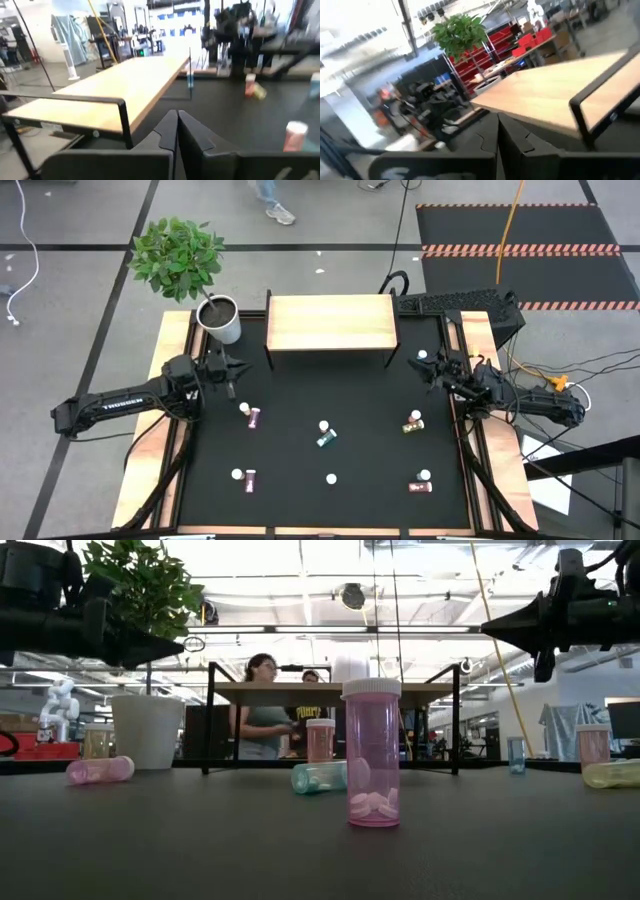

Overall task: Pick and place medicine bottles onto shelf by color
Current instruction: Put the top left yellow pill bottle on the shelf

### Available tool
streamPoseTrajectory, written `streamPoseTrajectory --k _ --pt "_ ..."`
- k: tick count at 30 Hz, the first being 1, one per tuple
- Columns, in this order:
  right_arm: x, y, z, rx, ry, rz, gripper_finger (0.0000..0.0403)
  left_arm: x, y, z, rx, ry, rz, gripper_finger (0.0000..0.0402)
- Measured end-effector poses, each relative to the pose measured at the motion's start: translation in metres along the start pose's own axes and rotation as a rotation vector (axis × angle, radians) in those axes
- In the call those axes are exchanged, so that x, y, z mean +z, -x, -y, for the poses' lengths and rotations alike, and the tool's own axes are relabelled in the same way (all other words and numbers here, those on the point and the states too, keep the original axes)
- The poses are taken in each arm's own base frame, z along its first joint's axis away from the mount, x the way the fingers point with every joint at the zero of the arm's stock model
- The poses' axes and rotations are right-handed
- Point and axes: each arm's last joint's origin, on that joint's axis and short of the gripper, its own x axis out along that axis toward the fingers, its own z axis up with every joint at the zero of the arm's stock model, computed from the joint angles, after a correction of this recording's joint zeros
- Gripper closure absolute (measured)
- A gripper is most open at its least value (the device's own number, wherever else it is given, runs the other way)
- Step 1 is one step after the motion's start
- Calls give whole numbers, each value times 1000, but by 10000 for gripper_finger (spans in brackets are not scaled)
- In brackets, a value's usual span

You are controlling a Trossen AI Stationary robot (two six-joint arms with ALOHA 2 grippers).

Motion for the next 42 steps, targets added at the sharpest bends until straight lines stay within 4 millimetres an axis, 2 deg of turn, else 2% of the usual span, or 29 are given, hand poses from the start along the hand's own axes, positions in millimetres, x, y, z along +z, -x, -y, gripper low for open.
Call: streamPoseTrajectory --k 5,10,15,19,23,25,27,31,36,39,42 --pt "0 0 3 -91 -216 43 403 8 0 -1 -3 317 86 387" --pt "-3 0 7 -163 -165 37 403 8 1 -5 130 424 102 387" --pt "-6 -2 7 -158 -167 4 403 8 1 -5 117 553 114 387" --pt "-6 -3 6 -129 -248 -8 394 16 1 -4 23 689 178 387" --pt "-8 -4 4 -68 -291 -61 364 38 1 -1 -169 739 169 387" --pt "-8 -4 2 -40 -298 -81 346 45 1 0 -196 738 106 388" --pt "-7 -4 0 3 -307 -87 329 52 0 1 -190 718 40 393" --pt "-2 -4 -4 68 -327 -61 304 80 5 1 -186 681 -23 397" --pt "0 -4 -6 105 -304 -74 298 117 22 1 -137 612 -154 399" --pt "5 -6 -11 136 -274 -103 298 137 37 0 -84 574 -135 399" --pt "14 -10 -18 164 -250 -119 298 146 49 -1 -49 561 -86 399"
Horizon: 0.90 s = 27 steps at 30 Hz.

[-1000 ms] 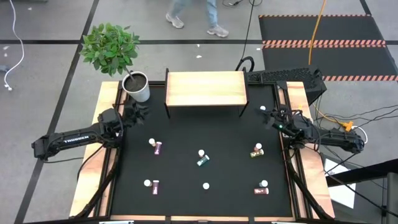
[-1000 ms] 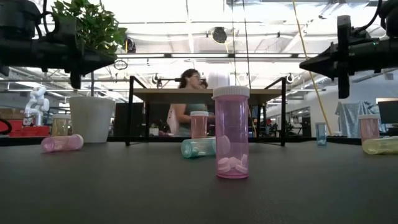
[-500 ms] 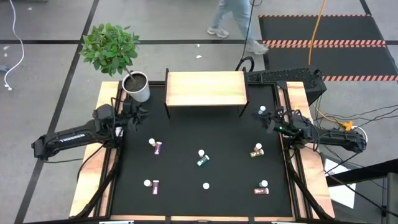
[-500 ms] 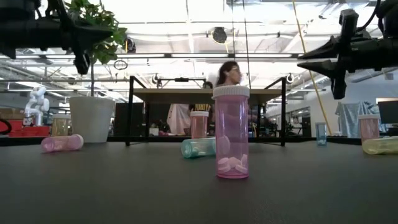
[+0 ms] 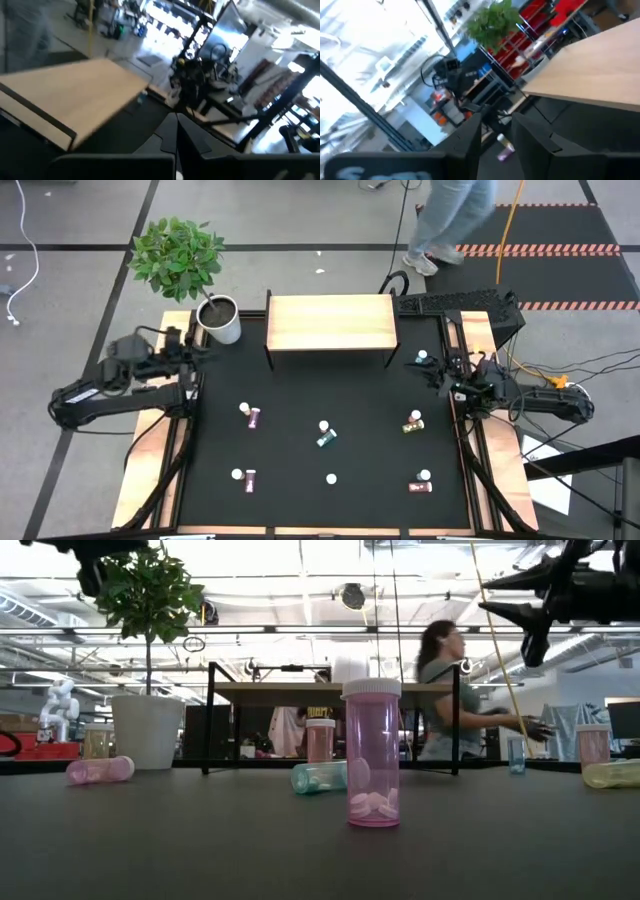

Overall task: Pick and place medicine bottles onto shelf by color
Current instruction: Put the top left yellow pill bottle on the shelf

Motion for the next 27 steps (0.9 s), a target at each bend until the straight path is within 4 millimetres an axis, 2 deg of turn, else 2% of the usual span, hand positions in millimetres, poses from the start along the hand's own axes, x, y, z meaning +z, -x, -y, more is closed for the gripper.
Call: streamPoseTrajectory --k 4,9,13,16,19,23,27 --pt "4 -8 -6 -12 31 -50 298 -2 9 -2 39 16 52 399" --pt "4 -17 -11 -38 118 -89 298 -7 6 -4 70 22 26 399" --pt "7 -20 -12 -33 212 -16 298 -12 1 -7 112 16 -35 390" --pt "11 -19 -13 -40 206 94 295 -13 -2 -7 125 69 -49 382" --pt "13 -17 -8 -143 209 208 291 -14 -12 -8 134 138 -55 373" --pt "12 -16 -2 -250 171 286 289 -27 -34 -10 73 202 -132 354" --pt "5 -14 8 -324 57 317 289 -33 -43 -9 73 308 -185 345"
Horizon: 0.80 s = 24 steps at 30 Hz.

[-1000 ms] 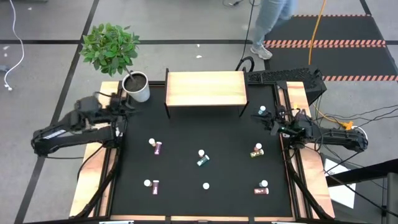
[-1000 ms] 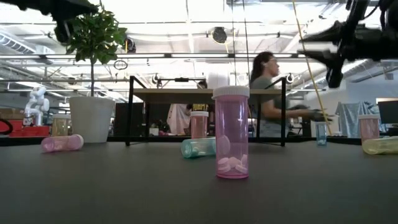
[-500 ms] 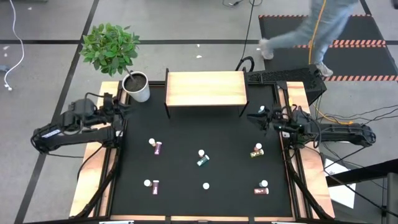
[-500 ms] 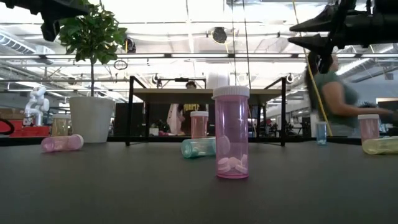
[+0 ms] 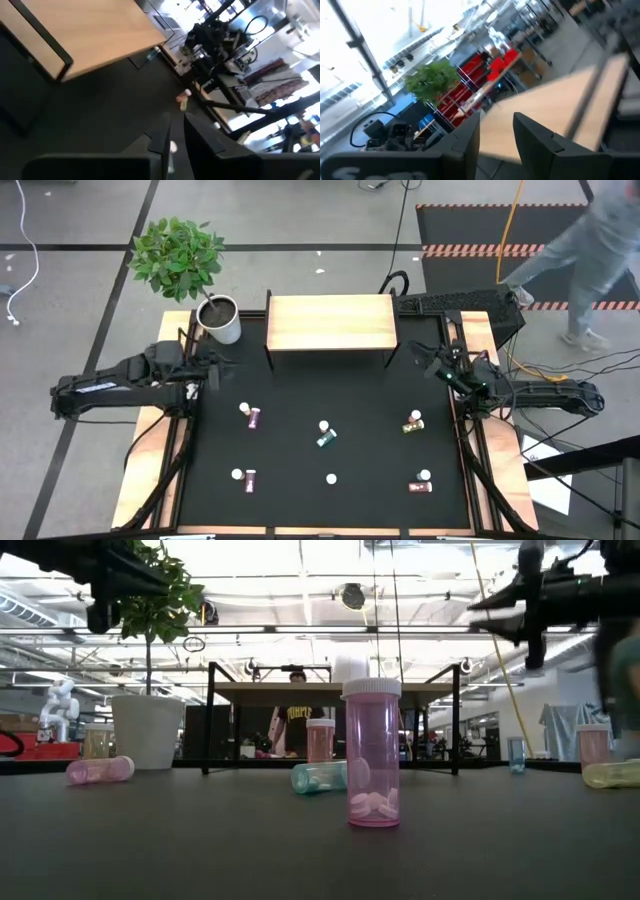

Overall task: Pick and place medicine bottles onto shelf by color
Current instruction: Put the top left yellow pill bottle on the shelf

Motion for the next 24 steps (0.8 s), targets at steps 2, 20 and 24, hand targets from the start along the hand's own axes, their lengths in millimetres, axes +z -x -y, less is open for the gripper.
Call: streamPoseTrajectory --k 2,20,24 --pt "-3 1 3 7 -47 -19 289 3 2 8 -70 -15 34 349" --pt "-18 14 -32 185 -170 -154 289 4 10 19 -6 -371 396 364" --pt "-19 14 -45 133 -111 -127 289 13 25 25 -28 -407 421 342"
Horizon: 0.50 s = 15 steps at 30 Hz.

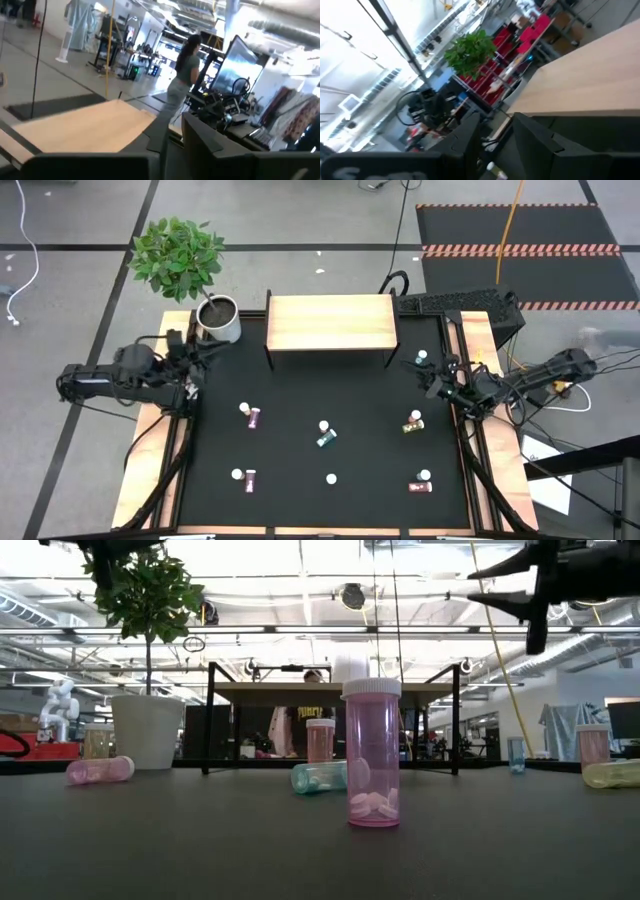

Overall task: Pick and place medicine bottles onto shelf by color
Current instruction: Put the top left yellow pill bottle on the shelf

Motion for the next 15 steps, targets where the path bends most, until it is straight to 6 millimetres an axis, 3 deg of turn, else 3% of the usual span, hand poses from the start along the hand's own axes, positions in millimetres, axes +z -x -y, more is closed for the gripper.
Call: streamPoseTrajectory --k 9,15 --pt "12 -14 -34 -36 72 55 289 29 36 -8 18 -48 -61 296" --pt "22 -32 -63 -47 214 77 289 32 43 -12 32 -127 -53 289"
